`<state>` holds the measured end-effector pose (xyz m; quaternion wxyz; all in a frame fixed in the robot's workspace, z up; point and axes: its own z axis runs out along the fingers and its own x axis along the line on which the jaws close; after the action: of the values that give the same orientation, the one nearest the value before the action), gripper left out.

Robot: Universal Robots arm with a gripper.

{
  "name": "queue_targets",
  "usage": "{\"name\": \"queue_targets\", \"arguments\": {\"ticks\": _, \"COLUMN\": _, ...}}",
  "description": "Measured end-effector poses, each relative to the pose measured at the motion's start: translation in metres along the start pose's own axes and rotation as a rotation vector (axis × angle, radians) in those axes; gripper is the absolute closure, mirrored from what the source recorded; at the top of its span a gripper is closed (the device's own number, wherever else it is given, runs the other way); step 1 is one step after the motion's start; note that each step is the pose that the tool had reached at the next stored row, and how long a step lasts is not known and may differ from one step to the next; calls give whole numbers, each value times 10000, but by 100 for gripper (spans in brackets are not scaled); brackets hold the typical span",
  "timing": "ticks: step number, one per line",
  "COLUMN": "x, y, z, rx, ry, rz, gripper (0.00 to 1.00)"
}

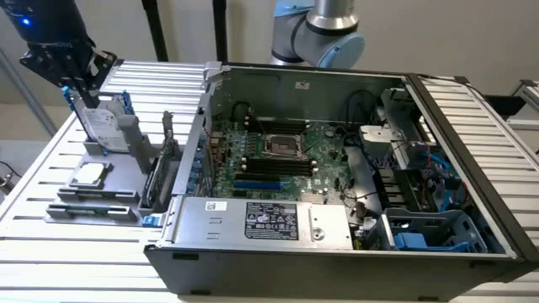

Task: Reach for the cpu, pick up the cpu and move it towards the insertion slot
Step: 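Pick up the cpu and move it towards the insertion slot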

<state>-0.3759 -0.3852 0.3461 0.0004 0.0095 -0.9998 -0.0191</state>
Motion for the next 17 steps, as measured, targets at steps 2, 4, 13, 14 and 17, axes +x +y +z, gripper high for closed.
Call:
{"name": "queue_targets", "arguments": {"ticks": 2, "x": 0, "y": 0, "z": 0, "rx": 0, "ry": 0, "rz": 0, "gripper": 89}}
{"name": "queue_targets", "arguments": {"ticks": 4, "x": 0, "y": 0, "z": 0, "rx": 0, "ry": 0, "rz": 0, "gripper": 89}}
{"name": "queue_targets", "arguments": {"ticks": 13, "x": 0, "y": 0, "z": 0, "rx": 0, "ry": 0, "rz": 0, "gripper": 89}}
{"name": "queue_targets", "arguments": {"ticks": 14, "x": 8, "y": 0, "z": -1, "rx": 1, "ry": 2, "rz": 1, "gripper": 89}}
{"name": "queue_targets", "arguments": {"ticks": 17, "x": 97, "y": 0, "z": 1, "rx": 0, "ry": -2, "rz": 1, "gripper": 89}}
